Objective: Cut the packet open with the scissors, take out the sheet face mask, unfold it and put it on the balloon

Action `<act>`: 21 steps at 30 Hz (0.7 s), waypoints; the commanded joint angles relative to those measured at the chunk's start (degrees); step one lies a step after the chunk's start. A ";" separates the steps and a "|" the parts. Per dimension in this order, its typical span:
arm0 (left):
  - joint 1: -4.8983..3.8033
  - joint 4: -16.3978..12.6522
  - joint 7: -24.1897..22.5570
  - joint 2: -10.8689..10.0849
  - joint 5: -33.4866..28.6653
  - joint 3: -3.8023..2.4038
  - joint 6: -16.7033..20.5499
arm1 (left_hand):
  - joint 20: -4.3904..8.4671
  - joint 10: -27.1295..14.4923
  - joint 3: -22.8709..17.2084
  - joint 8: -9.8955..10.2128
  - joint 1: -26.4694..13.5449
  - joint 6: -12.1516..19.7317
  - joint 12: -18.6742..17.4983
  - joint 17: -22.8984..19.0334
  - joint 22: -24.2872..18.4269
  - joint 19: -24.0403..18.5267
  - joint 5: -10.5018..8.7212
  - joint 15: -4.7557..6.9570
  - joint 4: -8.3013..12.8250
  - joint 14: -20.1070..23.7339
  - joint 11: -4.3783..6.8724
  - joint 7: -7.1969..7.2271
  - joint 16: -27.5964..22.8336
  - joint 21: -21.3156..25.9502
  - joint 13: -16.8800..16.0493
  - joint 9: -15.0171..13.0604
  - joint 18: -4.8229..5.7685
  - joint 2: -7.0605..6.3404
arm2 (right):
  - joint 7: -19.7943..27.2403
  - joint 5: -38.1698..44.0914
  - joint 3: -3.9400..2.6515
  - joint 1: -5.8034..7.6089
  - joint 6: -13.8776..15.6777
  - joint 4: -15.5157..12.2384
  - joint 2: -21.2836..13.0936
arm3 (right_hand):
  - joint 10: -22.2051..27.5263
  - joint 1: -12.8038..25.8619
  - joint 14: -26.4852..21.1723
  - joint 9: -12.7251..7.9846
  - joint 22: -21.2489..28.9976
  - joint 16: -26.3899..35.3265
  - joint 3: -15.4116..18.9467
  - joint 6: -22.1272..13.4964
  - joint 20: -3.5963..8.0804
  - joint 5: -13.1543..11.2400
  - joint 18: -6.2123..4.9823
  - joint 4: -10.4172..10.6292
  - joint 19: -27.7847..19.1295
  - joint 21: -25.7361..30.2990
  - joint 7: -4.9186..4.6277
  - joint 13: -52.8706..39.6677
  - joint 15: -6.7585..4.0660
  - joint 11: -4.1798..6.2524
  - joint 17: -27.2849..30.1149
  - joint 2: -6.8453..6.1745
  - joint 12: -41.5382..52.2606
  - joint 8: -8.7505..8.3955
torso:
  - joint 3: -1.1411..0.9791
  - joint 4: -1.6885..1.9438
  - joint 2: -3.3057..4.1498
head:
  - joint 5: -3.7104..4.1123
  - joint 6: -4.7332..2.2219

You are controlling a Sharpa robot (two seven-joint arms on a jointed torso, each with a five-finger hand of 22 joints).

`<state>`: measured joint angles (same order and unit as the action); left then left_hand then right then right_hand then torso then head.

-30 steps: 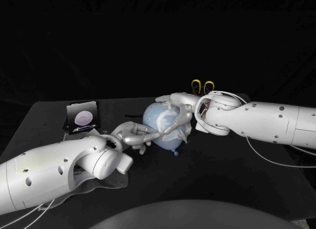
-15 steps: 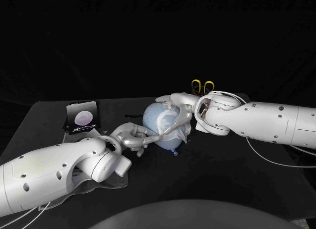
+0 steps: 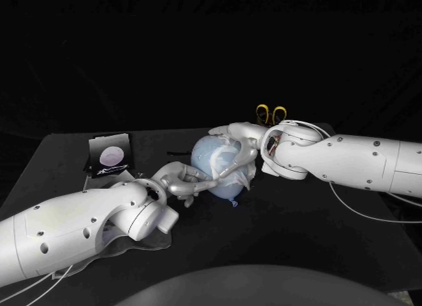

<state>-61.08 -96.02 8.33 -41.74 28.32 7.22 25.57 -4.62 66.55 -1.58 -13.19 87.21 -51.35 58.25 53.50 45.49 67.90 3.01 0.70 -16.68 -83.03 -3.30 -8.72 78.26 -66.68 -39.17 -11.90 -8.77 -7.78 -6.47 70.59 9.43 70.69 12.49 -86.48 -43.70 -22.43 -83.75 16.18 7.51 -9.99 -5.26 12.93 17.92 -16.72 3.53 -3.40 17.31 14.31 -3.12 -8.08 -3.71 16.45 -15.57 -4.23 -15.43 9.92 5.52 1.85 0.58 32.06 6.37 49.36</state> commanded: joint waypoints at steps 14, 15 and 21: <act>0.14 0.13 -1.85 1.80 1.23 -0.22 3.48 | 0.19 3.11 -0.59 -1.50 1.48 -3.71 4.12 6.62 4.45 2.64 -0.21 0.43 0.38 -1.54 0.43 0.76 3.21 -3.19 -4.66 -0.52 1.48 3.38 | -1.32 -0.34 0.38 -0.51 -3.07 -0.06 0.21 | -0.63 0.84 0.94 0.29 -0.52 -0.49 -0.95 0.88 -0.02 -0.19 -0.72 0.02 1.55 -0.65 -0.25 0.04 -0.08 -0.51 -0.21 0.47 0.70 0.39 | 0.02 0.04 -0.02 | 0.13 0.09; 0.14 0.17 -2.06 1.87 1.18 -0.23 3.67 | 0.21 3.17 -0.75 -1.55 1.65 -3.84 4.18 6.74 4.47 2.65 -0.21 0.46 0.41 -1.56 0.47 0.80 3.26 -3.21 -4.73 -0.53 1.48 3.59 | -1.34 -0.36 0.38 -0.51 -3.07 -0.04 0.21 | -0.63 0.84 0.94 0.29 -0.52 -0.49 -0.95 0.88 -0.02 -0.19 -0.72 0.02 1.55 -0.65 -0.25 0.04 -0.08 -0.51 -0.21 0.47 0.70 0.39 | 0.02 0.06 -0.02 | 0.05 0.07; 0.15 0.50 -3.35 2.15 0.76 -0.28 5.33 | 1.15 3.71 -6.33 -3.48 7.17 -8.00 4.46 7.66 5.42 2.75 -0.16 1.78 2.43 -1.60 2.06 2.70 3.87 -3.98 -5.45 -1.11 1.55 7.32 | -1.40 -0.49 0.38 -0.51 -3.09 0.00 0.24 | -0.71 0.84 1.11 0.39 -0.65 -0.56 -1.49 1.12 -0.01 -0.22 -0.76 0.00 1.96 -0.78 -0.44 0.09 -0.13 -0.64 -0.24 0.74 0.87 0.49 | 0.02 0.03 -0.06 | -0.20 -0.07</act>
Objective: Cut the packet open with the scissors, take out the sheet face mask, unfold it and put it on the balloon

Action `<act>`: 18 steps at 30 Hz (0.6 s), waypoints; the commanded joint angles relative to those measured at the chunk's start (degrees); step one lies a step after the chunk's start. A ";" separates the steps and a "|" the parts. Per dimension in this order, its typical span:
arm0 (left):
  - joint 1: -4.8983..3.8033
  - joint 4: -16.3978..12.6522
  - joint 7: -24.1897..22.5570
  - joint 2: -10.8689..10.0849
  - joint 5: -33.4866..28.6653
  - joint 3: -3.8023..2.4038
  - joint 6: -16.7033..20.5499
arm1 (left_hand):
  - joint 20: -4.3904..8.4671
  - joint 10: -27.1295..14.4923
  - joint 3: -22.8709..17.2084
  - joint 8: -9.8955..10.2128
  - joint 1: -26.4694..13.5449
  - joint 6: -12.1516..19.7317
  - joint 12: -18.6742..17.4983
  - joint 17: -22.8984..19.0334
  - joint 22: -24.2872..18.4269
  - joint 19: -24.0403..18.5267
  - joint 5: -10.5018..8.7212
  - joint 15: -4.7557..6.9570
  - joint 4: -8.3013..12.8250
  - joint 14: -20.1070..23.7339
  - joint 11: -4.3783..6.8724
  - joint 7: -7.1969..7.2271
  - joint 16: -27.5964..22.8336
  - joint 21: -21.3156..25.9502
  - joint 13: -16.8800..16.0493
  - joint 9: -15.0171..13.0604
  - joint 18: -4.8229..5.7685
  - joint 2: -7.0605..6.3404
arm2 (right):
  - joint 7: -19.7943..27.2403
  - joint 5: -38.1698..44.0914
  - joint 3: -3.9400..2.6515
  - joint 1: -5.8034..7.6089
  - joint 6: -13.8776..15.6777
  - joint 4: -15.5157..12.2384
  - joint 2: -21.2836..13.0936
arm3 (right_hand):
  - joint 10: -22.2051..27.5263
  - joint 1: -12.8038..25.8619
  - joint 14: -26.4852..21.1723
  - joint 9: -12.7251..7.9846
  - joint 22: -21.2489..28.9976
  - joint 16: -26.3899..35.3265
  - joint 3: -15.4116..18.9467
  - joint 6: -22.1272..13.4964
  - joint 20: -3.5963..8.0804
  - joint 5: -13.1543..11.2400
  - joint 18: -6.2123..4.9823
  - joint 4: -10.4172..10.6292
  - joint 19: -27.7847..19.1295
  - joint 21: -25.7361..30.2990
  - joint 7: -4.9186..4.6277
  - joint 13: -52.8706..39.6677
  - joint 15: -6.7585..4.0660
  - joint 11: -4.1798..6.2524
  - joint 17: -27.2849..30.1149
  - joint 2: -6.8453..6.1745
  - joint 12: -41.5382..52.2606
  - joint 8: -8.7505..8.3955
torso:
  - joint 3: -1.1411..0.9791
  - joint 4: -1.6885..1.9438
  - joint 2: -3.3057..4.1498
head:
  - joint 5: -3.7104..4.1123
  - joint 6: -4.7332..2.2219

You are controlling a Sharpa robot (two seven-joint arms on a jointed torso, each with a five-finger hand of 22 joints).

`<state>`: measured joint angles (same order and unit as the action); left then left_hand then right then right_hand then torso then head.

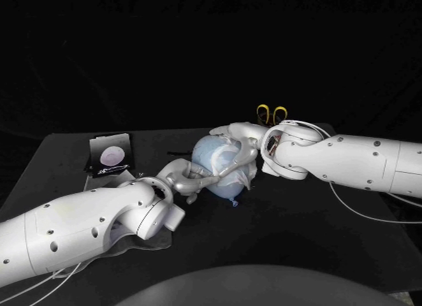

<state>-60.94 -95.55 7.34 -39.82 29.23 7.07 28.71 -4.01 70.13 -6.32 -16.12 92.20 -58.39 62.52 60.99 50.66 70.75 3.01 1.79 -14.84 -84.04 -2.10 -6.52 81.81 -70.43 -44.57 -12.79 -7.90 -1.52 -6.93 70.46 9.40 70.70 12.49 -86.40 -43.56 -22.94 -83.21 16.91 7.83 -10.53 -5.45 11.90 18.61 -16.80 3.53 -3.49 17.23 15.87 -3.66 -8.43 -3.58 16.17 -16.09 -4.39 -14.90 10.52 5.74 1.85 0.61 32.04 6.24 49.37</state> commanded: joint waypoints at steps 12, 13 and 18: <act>0.00 0.09 -3.33 -1.14 -1.48 -0.15 3.53 | 1.39 1.30 -20.74 -5.52 -3.04 -0.59 0.07 -0.19 1.80 -0.87 -0.15 1.26 3.75 -0.36 1.52 1.04 0.62 -1.66 -0.62 -3.57 0.80 -3.67 | -0.92 -0.45 0.41 -0.52 -3.16 -0.12 -0.30 | -0.28 0.29 0.43 0.12 -0.14 -0.38 -0.55 0.51 0.07 -0.23 -0.68 0.08 0.51 -0.27 -0.17 -0.05 0.14 -0.15 -0.09 0.26 0.35 0.32 | 0.02 0.00 -0.01 | 0.10 -0.05; 0.00 0.01 -3.44 -1.41 -1.76 -0.15 3.39 | 1.40 1.26 -22.33 -5.99 -3.84 -0.41 -0.04 -0.24 1.86 -0.94 -0.06 1.22 4.22 -0.34 1.55 1.07 0.62 -1.73 -0.50 -3.92 0.79 -4.35 | -0.92 -0.46 0.41 -0.52 -3.20 -0.13 -0.36 | -0.28 0.29 0.43 0.12 -0.14 -0.38 -0.55 0.51 0.07 -0.23 -0.68 0.08 0.51 -0.27 -0.17 -0.05 0.14 -0.15 -0.09 0.26 0.35 0.32 | 0.02 0.00 0.00 | 0.14 -0.08; 0.01 -0.49 -4.25 -2.82 -3.60 -0.14 1.65 | 1.41 0.91 -30.17 -8.87 -8.58 0.38 -0.86 -0.87 1.62 -1.59 -0.12 1.33 7.40 -0.19 1.57 1.15 0.48 -1.77 0.50 -6.17 0.67 -7.24 | -0.95 -0.48 0.41 -0.52 -3.28 -0.17 -0.55 | -0.29 0.18 0.66 0.10 -0.14 -0.47 -0.57 0.46 0.07 -0.25 -0.69 0.06 0.57 -0.29 -0.24 -0.03 0.13 -0.17 -0.15 0.37 0.39 0.31 | 0.02 0.08 -0.02 | 0.22 -0.12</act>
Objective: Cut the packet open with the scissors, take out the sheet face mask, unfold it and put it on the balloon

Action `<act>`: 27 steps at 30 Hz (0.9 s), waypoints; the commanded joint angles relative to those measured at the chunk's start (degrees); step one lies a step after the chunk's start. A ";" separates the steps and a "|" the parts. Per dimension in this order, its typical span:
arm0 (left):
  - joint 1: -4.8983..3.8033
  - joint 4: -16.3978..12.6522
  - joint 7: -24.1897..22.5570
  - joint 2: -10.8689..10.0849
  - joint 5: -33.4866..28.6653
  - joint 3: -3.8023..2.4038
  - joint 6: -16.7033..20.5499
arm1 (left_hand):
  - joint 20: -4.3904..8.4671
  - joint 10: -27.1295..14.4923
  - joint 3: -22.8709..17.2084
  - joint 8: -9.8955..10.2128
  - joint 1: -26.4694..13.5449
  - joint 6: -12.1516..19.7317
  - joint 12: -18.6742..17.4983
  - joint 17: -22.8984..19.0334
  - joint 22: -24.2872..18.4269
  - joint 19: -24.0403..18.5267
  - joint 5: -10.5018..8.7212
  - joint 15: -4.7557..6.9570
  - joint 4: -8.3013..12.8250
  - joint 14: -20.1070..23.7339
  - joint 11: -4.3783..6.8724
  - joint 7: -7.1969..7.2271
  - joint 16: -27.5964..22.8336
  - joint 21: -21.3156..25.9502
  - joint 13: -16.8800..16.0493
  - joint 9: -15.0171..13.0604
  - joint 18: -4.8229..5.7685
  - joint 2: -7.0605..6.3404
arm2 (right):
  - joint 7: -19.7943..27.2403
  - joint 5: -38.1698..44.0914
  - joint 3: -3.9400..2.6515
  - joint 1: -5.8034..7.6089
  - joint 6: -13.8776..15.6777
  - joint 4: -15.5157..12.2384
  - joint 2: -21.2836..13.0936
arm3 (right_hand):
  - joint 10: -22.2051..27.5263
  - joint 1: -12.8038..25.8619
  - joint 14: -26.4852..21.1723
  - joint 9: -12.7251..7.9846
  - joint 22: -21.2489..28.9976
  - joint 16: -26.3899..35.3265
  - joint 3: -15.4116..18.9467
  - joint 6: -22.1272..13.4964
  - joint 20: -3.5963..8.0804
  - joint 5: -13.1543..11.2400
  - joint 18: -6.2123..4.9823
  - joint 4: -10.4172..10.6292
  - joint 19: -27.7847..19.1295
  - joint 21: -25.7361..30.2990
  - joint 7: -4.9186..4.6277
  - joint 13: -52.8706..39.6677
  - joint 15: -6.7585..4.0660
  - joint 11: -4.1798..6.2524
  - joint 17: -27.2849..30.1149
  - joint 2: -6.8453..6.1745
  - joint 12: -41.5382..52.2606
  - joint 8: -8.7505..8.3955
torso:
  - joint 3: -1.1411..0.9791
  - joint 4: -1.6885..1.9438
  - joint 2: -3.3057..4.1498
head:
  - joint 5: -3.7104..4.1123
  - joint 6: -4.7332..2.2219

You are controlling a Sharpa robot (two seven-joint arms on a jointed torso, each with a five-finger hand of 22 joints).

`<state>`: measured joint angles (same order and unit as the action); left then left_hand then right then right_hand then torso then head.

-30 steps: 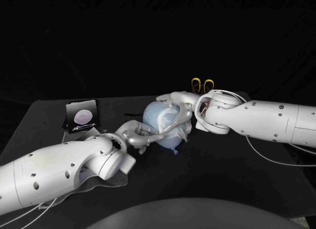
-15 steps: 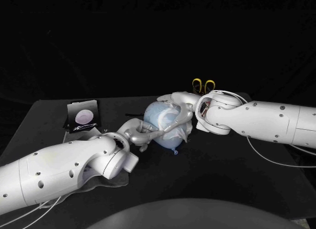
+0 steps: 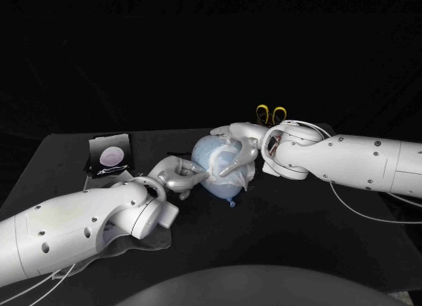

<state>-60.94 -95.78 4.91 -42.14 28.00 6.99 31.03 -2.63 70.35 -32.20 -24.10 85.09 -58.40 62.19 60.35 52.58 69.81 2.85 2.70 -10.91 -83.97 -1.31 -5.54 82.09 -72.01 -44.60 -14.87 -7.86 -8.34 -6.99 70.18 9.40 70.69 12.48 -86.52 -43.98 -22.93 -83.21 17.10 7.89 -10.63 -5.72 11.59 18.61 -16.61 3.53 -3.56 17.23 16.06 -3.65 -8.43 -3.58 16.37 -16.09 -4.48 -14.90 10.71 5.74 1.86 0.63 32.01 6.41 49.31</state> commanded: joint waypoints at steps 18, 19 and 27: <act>0.16 -1.22 -2.57 -2.88 -7.08 -0.02 -9.98 | 0.06 -3.55 -10.92 -4.14 -7.15 4.30 -8.00 -3.42 -2.02 -2.23 0.09 0.29 7.23 0.44 0.51 -0.17 -0.96 0.73 9.67 -8.09 0.31 -0.59 | -1.19 0.45 0.45 -0.64 -2.64 0.05 0.00 | -0.57 -1.00 0.88 0.26 -0.02 -0.35 -2.24 0.89 -0.09 -0.43 -0.68 -0.01 0.94 -0.40 -0.48 0.09 -0.15 -0.28 -0.13 2.27 0.81 0.52 | -0.02 -0.01 0.00 | -0.30 0.07; 0.16 -1.12 -2.58 -3.06 -7.21 -0.02 -9.92 | -0.15 -4.69 -12.99 -3.18 -7.96 5.48 -9.42 -3.67 -2.18 -2.39 0.17 -0.05 7.12 0.49 0.06 -0.68 -1.05 0.80 11.48 -7.68 0.28 0.09 | -1.22 0.50 0.45 -0.66 -2.59 0.03 -0.01 | -0.64 -1.09 0.93 0.29 -0.01 -0.37 -2.52 0.95 -0.09 -0.45 -0.68 -0.01 1.00 -0.41 -0.51 0.09 -0.16 -0.28 -0.14 2.49 0.90 0.55 | -0.03 -0.02 0.00 | -0.30 0.06; 0.17 0.53 -2.50 -4.52 -6.14 0.02 -8.05 | -2.13 -8.17 -12.95 1.38 -14.35 11.05 -11.10 -3.33 -4.77 -4.22 0.01 -2.22 7.18 0.60 -2.44 -3.58 -0.99 2.41 13.45 -5.28 -0.16 -4.66 | -1.34 0.75 0.46 -0.77 -2.38 -0.06 -0.07 | -0.76 -1.29 1.13 0.36 -0.10 -0.44 -2.98 1.10 -0.09 -0.47 -0.71 -0.02 1.26 -0.47 -0.56 0.09 -0.19 -0.30 -0.18 2.65 1.04 0.61 | -0.03 -0.02 -0.03 | -0.08 0.06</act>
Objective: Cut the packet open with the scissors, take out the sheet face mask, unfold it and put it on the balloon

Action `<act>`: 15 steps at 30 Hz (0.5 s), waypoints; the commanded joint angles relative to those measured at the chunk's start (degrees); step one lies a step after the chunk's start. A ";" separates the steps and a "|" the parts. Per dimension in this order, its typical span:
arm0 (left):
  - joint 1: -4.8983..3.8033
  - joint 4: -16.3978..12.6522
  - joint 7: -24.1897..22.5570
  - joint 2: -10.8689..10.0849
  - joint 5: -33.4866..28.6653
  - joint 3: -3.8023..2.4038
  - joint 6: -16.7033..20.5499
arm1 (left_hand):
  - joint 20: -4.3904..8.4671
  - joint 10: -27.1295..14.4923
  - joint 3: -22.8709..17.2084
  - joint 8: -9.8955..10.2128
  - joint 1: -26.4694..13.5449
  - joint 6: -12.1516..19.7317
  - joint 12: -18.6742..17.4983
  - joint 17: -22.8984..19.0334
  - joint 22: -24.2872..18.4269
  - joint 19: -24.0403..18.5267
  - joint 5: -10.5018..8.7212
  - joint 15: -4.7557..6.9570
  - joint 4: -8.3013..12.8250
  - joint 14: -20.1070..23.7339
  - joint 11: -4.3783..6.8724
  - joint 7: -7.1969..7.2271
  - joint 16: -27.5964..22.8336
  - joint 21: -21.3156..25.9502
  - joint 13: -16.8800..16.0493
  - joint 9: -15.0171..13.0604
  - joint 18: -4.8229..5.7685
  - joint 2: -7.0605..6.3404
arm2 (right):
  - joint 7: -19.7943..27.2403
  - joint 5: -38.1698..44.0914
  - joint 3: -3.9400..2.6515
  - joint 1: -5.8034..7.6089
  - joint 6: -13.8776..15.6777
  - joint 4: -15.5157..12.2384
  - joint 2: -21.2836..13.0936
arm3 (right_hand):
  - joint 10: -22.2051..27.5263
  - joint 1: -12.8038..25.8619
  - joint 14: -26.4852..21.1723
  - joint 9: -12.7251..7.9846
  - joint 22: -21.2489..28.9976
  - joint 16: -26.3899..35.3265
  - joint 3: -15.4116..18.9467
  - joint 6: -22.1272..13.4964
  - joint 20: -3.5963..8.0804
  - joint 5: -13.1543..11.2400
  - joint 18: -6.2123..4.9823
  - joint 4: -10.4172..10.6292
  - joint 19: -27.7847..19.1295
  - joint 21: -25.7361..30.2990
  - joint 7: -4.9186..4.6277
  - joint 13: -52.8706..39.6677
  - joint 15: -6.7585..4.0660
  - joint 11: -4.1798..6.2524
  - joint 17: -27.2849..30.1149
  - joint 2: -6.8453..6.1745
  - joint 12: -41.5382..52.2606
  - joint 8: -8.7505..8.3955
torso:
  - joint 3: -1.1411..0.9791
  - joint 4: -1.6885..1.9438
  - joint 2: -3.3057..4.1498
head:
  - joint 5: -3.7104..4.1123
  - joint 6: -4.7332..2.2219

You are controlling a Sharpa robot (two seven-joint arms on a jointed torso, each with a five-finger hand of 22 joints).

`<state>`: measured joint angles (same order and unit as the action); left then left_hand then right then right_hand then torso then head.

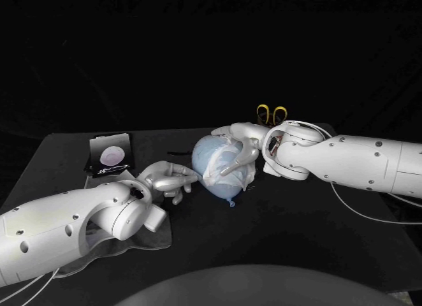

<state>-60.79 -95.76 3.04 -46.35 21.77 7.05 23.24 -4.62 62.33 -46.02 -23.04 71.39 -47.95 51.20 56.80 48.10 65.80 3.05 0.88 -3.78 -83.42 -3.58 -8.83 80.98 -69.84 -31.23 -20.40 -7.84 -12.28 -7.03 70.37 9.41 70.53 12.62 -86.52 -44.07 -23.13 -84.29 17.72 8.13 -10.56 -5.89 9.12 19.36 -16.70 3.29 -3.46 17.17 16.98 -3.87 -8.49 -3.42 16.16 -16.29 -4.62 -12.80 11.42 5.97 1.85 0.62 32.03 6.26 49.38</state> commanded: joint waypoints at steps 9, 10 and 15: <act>0.05 2.55 -3.11 -2.22 4.69 -0.10 5.00 | -0.80 -2.61 6.77 -0.74 0.33 1.08 -2.16 -1.18 -3.06 -1.36 -0.22 -0.85 0.90 0.66 -0.55 -0.48 -0.38 2.26 1.83 -0.03 -0.67 -2.16 | -1.42 0.64 0.45 -0.67 -2.53 -0.15 -0.13 | -0.60 -0.28 0.52 0.11 -0.25 -0.26 -0.65 0.35 0.00 -0.24 -0.82 0.04 0.53 -0.30 -0.52 -0.07 0.01 -0.11 -0.04 0.44 0.39 0.39 | 0.03 0.03 0.03 | 0.39 -0.12; 0.07 2.48 -3.63 -2.32 5.33 -0.11 5.37 | -0.79 -2.95 7.30 -1.44 0.44 0.54 -2.43 -1.93 -3.74 -1.74 -0.21 -0.80 0.97 0.91 -0.47 -0.32 -0.65 2.69 2.05 -0.34 -0.80 -2.21 | -1.43 0.64 0.45 -0.67 -2.54 -0.15 -0.15 | -0.60 -0.28 0.52 0.11 -0.25 -0.26 -0.65 0.35 0.00 -0.24 -0.82 0.04 0.53 -0.30 -0.52 -0.07 0.01 -0.11 -0.04 0.44 0.39 0.39 | 0.05 0.05 0.04 | 0.41 -0.10; 0.45 0.88 -7.53 -2.46 9.07 -0.22 4.45 | -0.02 -2.40 10.00 -8.13 1.95 -3.44 -2.52 -4.27 -5.89 -2.75 -0.24 0.47 1.54 1.68 1.18 1.91 -1.73 4.31 2.77 -3.95 -1.17 -1.04 | -1.50 0.65 0.46 -0.70 -2.58 -0.15 -0.18 | -0.62 -0.31 0.56 0.13 -0.32 -0.28 -0.72 0.39 0.00 -0.23 -0.84 0.05 0.71 -0.35 -0.55 -0.07 0.00 -0.11 -0.04 0.28 0.43 0.41 | 0.11 0.05 0.07 | 0.36 -0.03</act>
<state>-60.40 -94.28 -0.08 -48.98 26.70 6.90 26.99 -5.12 59.70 -36.26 -30.69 73.08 -51.04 48.38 52.63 42.27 63.06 3.06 1.11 -2.24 -81.77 -2.71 -7.01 79.42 -65.63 -28.50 -24.07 -8.05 -13.50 -7.20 70.65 9.42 70.43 12.72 -86.61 -44.25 -23.34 -84.28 17.71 8.20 -10.78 -5.89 8.81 19.36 -16.66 3.29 -3.42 17.16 17.17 -3.86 -8.48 -3.44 16.16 -16.50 -4.61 -12.80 11.64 6.10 1.88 0.65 32.06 6.64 49.30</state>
